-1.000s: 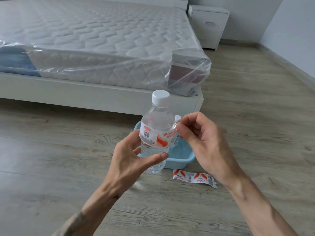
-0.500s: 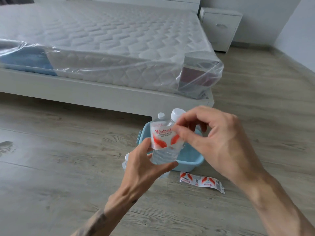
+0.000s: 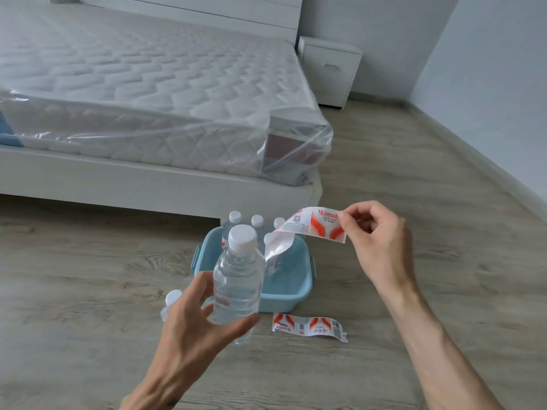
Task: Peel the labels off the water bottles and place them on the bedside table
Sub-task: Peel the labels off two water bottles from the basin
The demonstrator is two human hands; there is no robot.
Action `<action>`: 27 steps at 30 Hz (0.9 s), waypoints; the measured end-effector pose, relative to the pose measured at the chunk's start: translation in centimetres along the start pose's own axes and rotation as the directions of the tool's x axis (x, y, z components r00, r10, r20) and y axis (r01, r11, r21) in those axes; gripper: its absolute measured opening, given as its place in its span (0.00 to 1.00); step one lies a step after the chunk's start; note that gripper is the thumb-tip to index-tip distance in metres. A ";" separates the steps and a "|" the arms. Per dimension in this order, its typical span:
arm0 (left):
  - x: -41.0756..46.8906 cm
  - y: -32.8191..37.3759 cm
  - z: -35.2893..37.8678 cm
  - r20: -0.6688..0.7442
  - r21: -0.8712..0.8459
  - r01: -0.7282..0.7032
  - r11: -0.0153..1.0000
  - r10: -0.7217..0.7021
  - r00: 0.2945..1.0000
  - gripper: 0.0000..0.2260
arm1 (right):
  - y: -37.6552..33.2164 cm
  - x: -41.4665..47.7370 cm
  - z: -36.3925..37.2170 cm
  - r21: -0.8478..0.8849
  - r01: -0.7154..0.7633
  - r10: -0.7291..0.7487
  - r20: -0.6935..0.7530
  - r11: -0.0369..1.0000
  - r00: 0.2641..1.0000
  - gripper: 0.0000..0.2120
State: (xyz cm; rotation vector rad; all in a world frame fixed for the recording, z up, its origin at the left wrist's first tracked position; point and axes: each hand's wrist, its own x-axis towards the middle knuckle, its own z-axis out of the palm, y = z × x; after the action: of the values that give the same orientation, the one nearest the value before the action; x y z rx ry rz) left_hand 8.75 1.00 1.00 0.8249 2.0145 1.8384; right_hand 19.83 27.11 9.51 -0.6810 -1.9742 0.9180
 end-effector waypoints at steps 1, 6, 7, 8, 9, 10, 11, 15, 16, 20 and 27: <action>0.0 0.0 0.0 -0.004 -0.001 0.000 1.000 0.000 1.000 0.29 | 1.7 -0.2 -0.5 -0.030 -0.042 0.040 -0.037 0.999 0.999 0.10; -0.2 -0.7 0.0 -0.010 -0.034 0.034 0.999 -0.035 0.999 0.31 | 10.3 -2.3 -2.7 -0.142 -0.378 0.349 -0.197 0.915 0.916 0.02; -0.2 -0.9 0.1 -0.013 -0.031 0.038 0.999 -0.039 0.999 0.31 | 11.9 -3.2 -3.0 -0.170 -0.433 0.397 -0.208 0.885 0.894 0.02; -0.2 -1.2 0.1 -0.015 -0.025 0.044 0.999 -0.044 0.999 0.31 | 13.3 -4.2 -3.0 -0.190 -0.477 0.442 -0.202 0.858 0.874 0.02; -0.3 -1.4 0.1 -0.017 -0.022 0.046 0.999 -0.046 0.999 0.31 | 14.5 -5.1 -2.9 -0.201 -0.511 0.480 -0.184 0.836 0.858 0.02; -0.4 -1.7 0.1 -0.018 -0.021 0.044 0.999 -0.045 0.999 0.31 | 15.5 -6.0 -2.8 -0.209 -0.534 0.511 -0.159 0.819 0.845 0.02; -0.6 -2.0 0.1 -0.015 -0.015 0.044 0.999 -0.044 0.999 0.31 | 16.3 -6.9 -2.6 -0.220 -0.551 0.536 -0.130 0.805 0.834 0.04; -1.1 -4.1 0.4 -0.011 -0.006 0.068 0.998 -0.068 0.998 0.28 | 18.5 -9.2 -1.2 -0.258 -0.550 0.569 -0.004 0.794 0.822 0.09; -1.2 -4.5 0.4 -0.014 -0.017 0.068 0.998 -0.068 0.998 0.27 | 18.6 -9.4 -0.7 -0.272 -0.543 0.570 0.026 0.795 0.821 0.09; -1.4 -6.5 1.0 0.007 0.034 0.056 0.998 -0.056 0.998 0.26 | 18.8 -9.7 0.2 -0.355 -0.536 0.595 0.075 0.766 0.800 0.08; -1.1 -9.1 2.1 0.007 0.063 0.058 0.996 -0.059 0.998 0.27 | 12.8 -10.4 2.4 -0.212 -0.454 0.499 0.268 0.865 0.824 0.12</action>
State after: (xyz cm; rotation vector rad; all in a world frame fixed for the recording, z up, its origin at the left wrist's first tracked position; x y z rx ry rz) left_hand 8.84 1.84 -8.39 0.7809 2.0773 1.7452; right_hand 24.61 26.18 -6.44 -1.2161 -2.2065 1.2586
